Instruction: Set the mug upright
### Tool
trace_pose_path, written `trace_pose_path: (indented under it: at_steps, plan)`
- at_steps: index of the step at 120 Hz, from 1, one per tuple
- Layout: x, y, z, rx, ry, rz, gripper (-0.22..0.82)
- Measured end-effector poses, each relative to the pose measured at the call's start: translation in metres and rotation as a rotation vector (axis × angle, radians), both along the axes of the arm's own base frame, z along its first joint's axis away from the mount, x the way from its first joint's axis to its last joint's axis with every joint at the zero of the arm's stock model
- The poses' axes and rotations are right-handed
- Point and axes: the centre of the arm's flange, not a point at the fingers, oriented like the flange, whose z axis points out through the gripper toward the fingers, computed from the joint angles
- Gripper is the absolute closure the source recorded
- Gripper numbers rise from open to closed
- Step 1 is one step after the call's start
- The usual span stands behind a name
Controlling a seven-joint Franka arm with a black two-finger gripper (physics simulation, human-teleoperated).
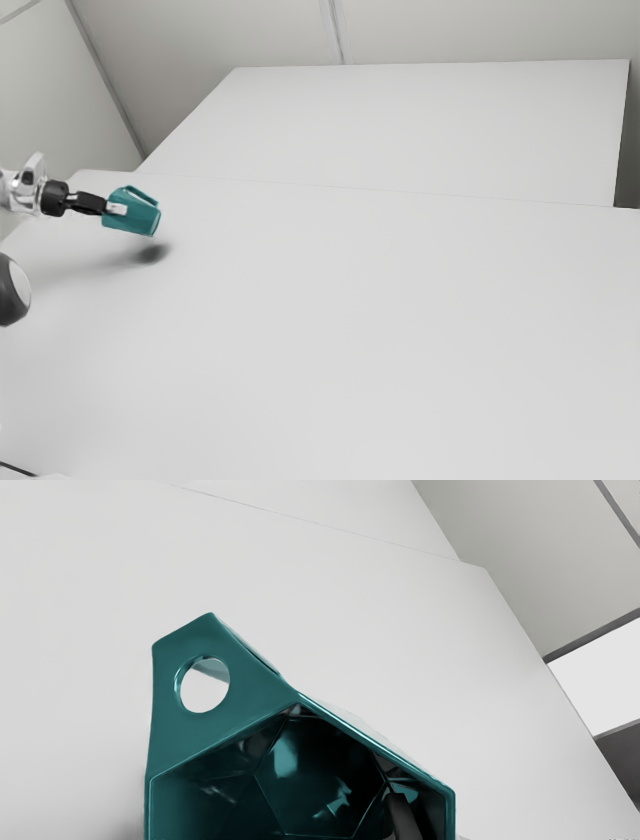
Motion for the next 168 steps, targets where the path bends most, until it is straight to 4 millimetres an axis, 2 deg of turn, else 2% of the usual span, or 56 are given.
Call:
trace_pose_path:
  at_steps: [9,16,25,39,49,58,66,76,101,127,168]
  plan:
    - [0.009,-0.027,0.04,0.067,0.008,-0.042,0.77]
    - [0.02,-0.064,0.075,0.152,0.031,-0.1,0.78]
    - [0.026,-0.114,0.107,0.268,0.081,-0.171,0.78]
    - [0.017,-0.192,0.151,0.487,0.155,-0.267,0.78]
    - [0.001,-0.238,0.163,0.633,0.198,-0.309,0.78]
    - [-0.016,-0.267,0.157,0.74,0.227,-0.326,0.78]
    - [-0.02,-0.288,0.151,0.829,0.234,-0.336,0.78]
    - [-0.02,-0.303,0.139,0.916,0.24,-0.333,0.79]
    - [-0.02,-0.312,0.116,1.01,0.244,-0.272,0.79]
    - [-0.049,-0.331,0.088,1.033,0.229,-0.223,0.79]
    - [-0.059,-0.367,0.083,1.14,0.14,-0.216,0.79]
